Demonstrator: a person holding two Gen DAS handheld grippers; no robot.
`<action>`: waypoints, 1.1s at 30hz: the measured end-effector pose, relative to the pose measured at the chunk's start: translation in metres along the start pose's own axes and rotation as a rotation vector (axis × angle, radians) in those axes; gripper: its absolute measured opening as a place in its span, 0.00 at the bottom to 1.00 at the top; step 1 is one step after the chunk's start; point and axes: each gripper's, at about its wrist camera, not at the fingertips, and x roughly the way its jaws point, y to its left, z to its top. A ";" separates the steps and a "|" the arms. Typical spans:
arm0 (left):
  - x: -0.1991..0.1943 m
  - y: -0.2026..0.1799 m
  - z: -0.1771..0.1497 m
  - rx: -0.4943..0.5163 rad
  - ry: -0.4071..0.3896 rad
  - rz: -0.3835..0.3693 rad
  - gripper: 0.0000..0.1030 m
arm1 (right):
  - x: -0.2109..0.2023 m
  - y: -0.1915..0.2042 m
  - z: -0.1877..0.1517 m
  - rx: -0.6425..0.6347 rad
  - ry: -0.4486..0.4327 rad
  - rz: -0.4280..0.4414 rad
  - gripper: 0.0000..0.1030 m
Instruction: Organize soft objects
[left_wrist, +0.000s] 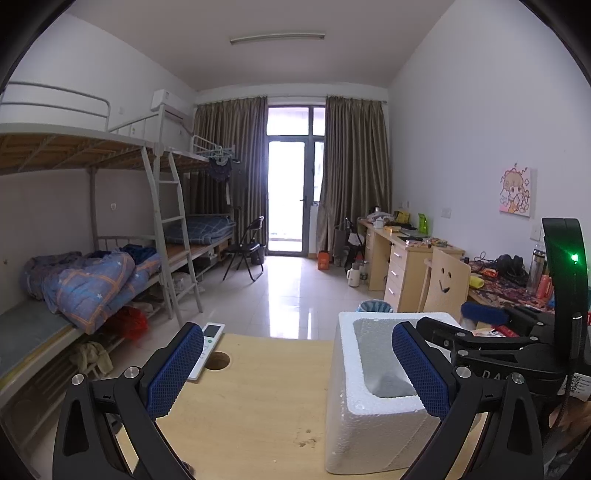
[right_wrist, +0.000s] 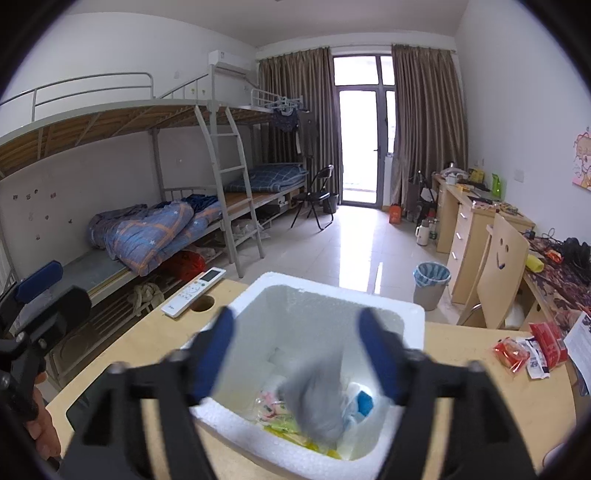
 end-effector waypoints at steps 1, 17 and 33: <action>0.000 0.000 0.000 0.002 0.000 0.000 0.99 | -0.001 0.002 0.000 -0.006 -0.007 -0.002 0.84; -0.003 -0.001 0.001 -0.008 -0.005 -0.004 0.99 | -0.007 0.007 0.004 -0.051 -0.005 -0.022 0.96; -0.026 -0.039 0.002 0.008 -0.017 -0.103 0.99 | -0.078 -0.033 -0.013 0.015 -0.066 -0.122 1.00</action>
